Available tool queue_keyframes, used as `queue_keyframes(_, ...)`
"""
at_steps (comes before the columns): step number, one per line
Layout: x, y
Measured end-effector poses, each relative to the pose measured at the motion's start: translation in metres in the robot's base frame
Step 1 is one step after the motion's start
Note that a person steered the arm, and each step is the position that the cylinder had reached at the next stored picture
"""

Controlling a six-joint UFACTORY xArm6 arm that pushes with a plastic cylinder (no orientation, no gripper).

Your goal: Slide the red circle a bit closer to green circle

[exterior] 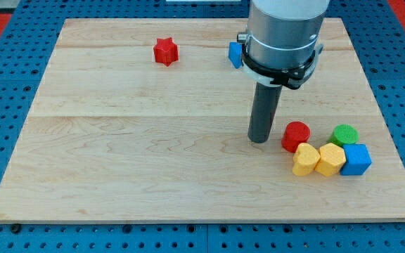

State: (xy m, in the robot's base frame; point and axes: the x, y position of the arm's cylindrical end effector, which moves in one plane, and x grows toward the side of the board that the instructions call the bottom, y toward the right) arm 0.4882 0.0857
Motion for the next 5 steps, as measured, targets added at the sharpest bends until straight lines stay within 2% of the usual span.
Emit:
queue_keyframes(3, 0.000, 0.048)
queue_keyframes(5, -0.017, 0.044)
